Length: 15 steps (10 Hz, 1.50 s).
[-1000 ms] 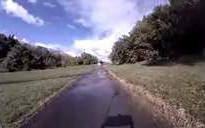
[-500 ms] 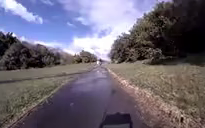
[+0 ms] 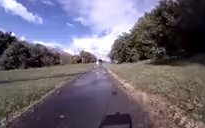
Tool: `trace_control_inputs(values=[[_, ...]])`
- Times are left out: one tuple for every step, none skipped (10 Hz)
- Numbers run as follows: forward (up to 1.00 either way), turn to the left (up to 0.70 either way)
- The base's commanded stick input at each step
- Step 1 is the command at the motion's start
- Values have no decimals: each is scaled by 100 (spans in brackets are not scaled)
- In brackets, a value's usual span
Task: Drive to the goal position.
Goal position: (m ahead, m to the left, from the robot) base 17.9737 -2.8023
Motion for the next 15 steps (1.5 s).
trace_control_inputs(values=[[70, 1], [70, 1], [70, 1], [70, 1], [70, 1], [70, 1], [70, 1], [70, 1], [70, 1], [70, 1], [70, 1], [70, 1], [70, -21], [70, 1], [70, 1]])
